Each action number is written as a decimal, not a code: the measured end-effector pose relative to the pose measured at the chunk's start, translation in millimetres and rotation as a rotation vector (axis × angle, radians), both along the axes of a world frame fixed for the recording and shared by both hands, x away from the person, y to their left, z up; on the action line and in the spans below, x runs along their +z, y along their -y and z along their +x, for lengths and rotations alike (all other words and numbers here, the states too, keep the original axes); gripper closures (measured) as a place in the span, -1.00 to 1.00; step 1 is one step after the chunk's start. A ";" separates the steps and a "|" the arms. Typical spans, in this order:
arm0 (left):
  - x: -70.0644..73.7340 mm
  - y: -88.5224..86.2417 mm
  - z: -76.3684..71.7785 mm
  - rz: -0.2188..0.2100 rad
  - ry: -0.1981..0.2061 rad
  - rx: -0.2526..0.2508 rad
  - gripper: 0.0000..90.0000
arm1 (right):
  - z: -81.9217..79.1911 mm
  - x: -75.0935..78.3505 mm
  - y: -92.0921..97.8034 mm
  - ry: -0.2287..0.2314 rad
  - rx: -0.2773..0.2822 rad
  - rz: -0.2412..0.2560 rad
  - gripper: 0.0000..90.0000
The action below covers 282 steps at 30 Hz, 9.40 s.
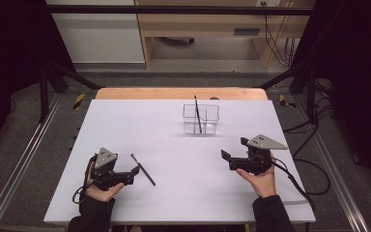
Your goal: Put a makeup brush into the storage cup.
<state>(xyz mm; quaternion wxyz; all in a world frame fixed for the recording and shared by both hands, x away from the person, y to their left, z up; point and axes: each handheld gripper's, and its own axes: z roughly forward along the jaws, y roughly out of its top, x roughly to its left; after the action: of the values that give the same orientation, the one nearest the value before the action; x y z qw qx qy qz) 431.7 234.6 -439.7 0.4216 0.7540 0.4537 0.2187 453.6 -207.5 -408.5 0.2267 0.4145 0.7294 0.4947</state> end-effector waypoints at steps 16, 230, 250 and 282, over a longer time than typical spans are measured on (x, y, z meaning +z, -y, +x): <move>-14.4 11.3 2.7 0.055 -0.056 0.031 -0.87 | -10.1 -7.3 0.0 -0.009 0.011 -0.008 -0.74; 7.6 90.7 48.8 0.214 -0.236 -0.174 0.08 | -17.6 -0.4 10.2 0.006 0.000 0.023 -0.77; -5.9 113.3 66.4 0.373 -0.378 -0.297 0.40 | -17.3 2.1 12.6 0.000 0.004 0.029 -0.77; -9.6 118.6 62.2 0.429 -0.449 -0.290 0.84 | -16.1 0.0 10.5 -0.012 0.007 0.022 -0.77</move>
<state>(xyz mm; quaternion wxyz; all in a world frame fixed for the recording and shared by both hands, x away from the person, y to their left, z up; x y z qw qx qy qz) 493.9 116.0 -449.4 0.1697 0.9116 0.3669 0.0755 437.5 -217.9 -408.4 0.2158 0.4173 0.7268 0.5010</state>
